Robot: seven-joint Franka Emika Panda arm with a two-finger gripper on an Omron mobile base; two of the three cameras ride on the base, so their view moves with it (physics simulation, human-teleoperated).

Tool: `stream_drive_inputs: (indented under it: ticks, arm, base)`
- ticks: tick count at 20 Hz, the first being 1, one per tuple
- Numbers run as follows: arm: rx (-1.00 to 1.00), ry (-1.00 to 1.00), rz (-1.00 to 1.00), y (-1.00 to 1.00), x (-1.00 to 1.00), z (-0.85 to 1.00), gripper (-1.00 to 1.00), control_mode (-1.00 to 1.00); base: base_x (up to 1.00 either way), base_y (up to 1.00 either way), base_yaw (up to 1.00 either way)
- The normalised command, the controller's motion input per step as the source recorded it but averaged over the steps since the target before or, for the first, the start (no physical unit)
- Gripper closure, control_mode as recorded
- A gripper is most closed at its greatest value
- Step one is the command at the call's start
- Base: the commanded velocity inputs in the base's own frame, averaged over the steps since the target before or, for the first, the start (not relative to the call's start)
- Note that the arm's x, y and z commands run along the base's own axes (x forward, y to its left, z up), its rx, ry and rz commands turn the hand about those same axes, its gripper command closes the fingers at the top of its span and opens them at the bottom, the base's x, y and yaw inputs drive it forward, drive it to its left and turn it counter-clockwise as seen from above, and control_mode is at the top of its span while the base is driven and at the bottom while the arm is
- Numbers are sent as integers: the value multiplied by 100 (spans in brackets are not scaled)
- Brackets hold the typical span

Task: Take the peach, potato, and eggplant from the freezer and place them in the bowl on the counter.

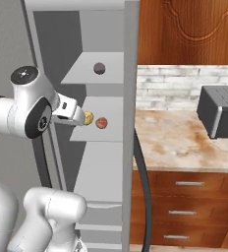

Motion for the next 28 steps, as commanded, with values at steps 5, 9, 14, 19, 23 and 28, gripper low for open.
stream_drive_inputs:
  ticks: [5, 9, 14, 19, 23, 28]
  arm:
    - [0, 0, -3, -6, 2, 61, -100, -100]
    - [0, -5, -23, -12, 0, 71, -100, -100]
    - [7, -8, -32, -42, 0, 59, -100, -100]
    - [7, -22, -25, -17, 6, 38, -100, -100]
    - [16, -20, -5, -3, 16, 16, -100, -100]
    - [18, -10, 0, -8, 38, 15, -100, -100]
  base:
    - [10, 0, -1]
    - [0, 0, 0]
    - [0, 0, 0]
    - [0, 0, 0]
    - [0, 0, 0]
    - [0, 0, 0]
